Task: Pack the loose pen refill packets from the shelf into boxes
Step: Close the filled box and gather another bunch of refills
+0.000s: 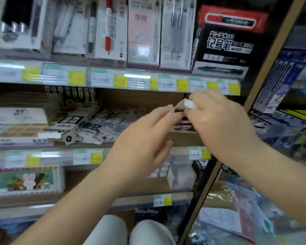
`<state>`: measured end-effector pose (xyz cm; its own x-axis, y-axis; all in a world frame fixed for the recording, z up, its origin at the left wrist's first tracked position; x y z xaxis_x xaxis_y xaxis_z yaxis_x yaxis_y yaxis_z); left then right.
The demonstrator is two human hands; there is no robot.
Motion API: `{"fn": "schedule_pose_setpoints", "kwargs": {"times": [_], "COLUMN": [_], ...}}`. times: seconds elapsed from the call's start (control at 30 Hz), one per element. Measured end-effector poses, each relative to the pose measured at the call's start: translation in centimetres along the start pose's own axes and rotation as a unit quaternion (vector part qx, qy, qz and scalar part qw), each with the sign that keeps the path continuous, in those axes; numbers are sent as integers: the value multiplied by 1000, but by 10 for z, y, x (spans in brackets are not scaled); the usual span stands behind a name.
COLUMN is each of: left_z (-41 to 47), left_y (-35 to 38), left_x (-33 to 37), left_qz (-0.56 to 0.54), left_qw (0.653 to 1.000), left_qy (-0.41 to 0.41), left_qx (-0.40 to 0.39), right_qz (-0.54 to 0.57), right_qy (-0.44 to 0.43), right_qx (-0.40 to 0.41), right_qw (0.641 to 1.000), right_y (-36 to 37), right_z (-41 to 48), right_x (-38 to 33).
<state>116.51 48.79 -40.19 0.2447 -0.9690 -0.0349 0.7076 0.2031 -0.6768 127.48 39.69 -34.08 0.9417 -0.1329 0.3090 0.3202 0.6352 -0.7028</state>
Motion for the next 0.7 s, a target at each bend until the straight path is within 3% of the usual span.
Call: {"fn": "schedule_pose_setpoints", "kwargs": {"times": [0.1, 0.4, 0.5, 0.7], "left_z": [-20, -13, 15, 43], "left_y": [31, 78, 103, 166], "left_x": [-20, -99, -114, -143], "left_qz": [46, 65, 98, 163], "left_qw": [996, 955, 939, 901], "left_qy": [-38, -207, -213, -148], "left_qx": [-66, -201, -251, -375], "right_qz": [-48, -12, 62, 209], "right_qy": [-64, -49, -2, -107], "right_qx": [-12, -83, -88, -34], "right_qw": [997, 995, 994, 971], "right_y": [45, 140, 145, 137], "right_z": [-10, -27, -25, -38], "right_x": [5, 13, 12, 4]}}
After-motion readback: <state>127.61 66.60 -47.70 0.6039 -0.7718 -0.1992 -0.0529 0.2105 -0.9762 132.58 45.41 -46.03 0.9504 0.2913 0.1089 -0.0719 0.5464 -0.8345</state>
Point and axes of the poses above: each hand's wrist, its own z-axis towards the middle knuckle, its own y-axis out of the palm, x = y × z, the point moved 3 cm from there along z, towards the middle knuckle, and after that the axes turned 13 degrees about z, right-handed, at the moved point
